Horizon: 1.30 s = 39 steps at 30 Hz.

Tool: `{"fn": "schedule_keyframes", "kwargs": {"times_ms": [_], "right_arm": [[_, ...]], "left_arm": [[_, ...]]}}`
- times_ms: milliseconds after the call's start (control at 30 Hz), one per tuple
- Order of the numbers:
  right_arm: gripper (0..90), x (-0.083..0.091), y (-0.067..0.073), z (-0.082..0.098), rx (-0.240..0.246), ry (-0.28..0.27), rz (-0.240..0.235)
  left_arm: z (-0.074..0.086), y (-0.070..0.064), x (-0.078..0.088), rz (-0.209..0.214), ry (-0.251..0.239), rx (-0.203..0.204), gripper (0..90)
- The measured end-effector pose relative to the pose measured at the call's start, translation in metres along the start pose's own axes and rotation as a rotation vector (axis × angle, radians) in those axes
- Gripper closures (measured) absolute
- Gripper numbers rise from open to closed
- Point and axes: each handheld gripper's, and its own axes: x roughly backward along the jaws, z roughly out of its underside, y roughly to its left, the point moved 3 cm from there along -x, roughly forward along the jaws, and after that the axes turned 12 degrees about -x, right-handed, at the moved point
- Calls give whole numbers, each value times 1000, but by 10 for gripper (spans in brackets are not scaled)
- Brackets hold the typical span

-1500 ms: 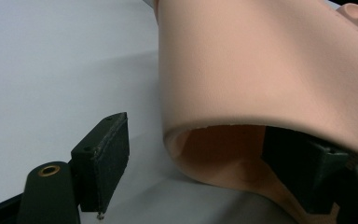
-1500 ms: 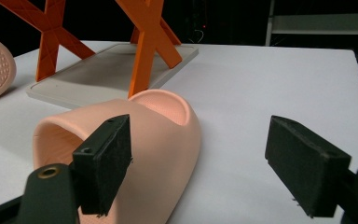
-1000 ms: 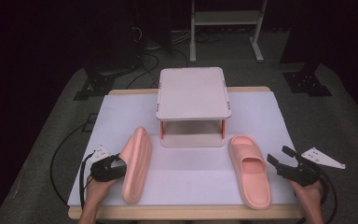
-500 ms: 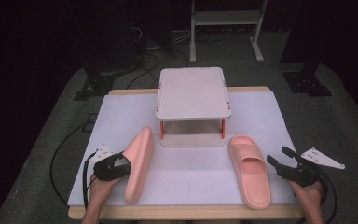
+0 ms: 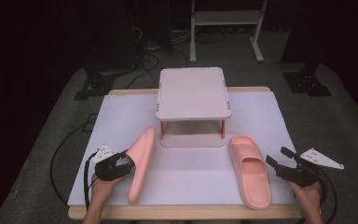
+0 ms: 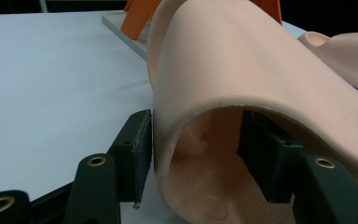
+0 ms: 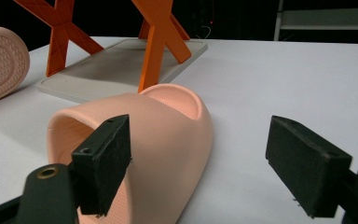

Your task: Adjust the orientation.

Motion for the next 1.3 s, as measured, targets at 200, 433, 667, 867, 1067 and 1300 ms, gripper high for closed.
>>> {"fn": "schedule_keyframes", "kwargs": {"times_ms": [200, 433, 667, 867, 1067, 1300], "right_arm": [[217, 0, 0, 0, -1, 1, -2], [217, 1, 0, 0, 2, -1, -3], [217, 4, 0, 1, 0, -4, -7], [216, 7, 2, 1, -8, -6, -29], [212, 10, 5, 3, -6, -1, -57], [212, 11, 9, 8, 4, 16, -76]], "left_arm": [[-2, -5, -6, -2, 9, -12, 444], [-3, -11, -14, 21, 15, -4, 434], [-6, -18, -21, 44, 14, -9, 431], [-6, -19, -22, 56, 16, -11, 429], [-9, -26, -27, 90, 23, -20, 429], [-10, -31, -30, 102, 31, -37, 422]]}}
